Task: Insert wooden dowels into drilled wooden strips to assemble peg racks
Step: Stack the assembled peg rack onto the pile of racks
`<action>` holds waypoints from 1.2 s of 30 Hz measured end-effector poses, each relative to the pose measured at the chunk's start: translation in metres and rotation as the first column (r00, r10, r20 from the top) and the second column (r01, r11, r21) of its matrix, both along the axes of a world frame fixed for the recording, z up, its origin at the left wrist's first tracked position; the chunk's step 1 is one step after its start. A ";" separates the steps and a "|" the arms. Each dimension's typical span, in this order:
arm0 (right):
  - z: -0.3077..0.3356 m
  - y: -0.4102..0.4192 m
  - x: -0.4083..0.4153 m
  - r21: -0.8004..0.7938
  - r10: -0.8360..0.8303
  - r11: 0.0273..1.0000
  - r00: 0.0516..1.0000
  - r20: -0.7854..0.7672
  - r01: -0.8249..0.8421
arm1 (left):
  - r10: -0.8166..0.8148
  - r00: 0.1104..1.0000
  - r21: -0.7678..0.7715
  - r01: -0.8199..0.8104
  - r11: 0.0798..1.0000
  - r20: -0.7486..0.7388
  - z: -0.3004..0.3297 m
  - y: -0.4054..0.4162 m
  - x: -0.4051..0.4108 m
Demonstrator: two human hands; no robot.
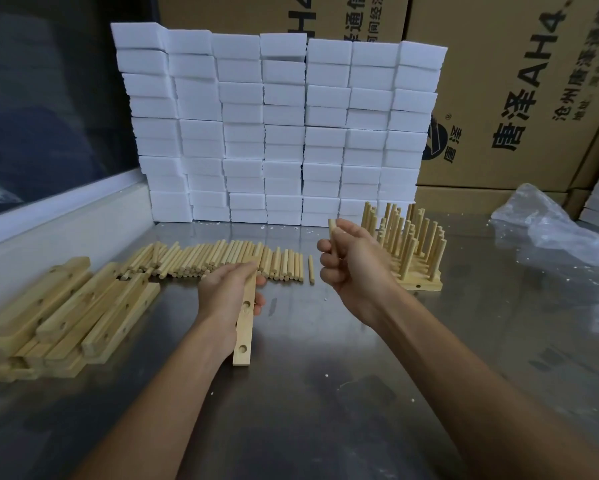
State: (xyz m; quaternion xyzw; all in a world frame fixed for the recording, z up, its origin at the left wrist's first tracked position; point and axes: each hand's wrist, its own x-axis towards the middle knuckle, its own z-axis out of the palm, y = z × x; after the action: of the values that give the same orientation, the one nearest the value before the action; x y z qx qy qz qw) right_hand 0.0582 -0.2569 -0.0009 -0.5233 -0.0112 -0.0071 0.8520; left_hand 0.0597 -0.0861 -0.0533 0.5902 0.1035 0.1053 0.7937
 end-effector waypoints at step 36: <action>-0.036 -0.004 0.005 -0.685 -0.058 0.631 0.903 0.426 0.364 | 0.013 1.000 -0.066 -0.015 0.998 -0.025 0.000 0.001 0.001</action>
State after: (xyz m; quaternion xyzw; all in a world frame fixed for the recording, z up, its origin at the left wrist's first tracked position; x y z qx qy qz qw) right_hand 0.0630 -0.2613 -0.0368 -0.8141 -0.1081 -0.2002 0.5343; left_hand 0.0608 -0.0850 -0.0535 0.5639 0.1206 0.1002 0.8108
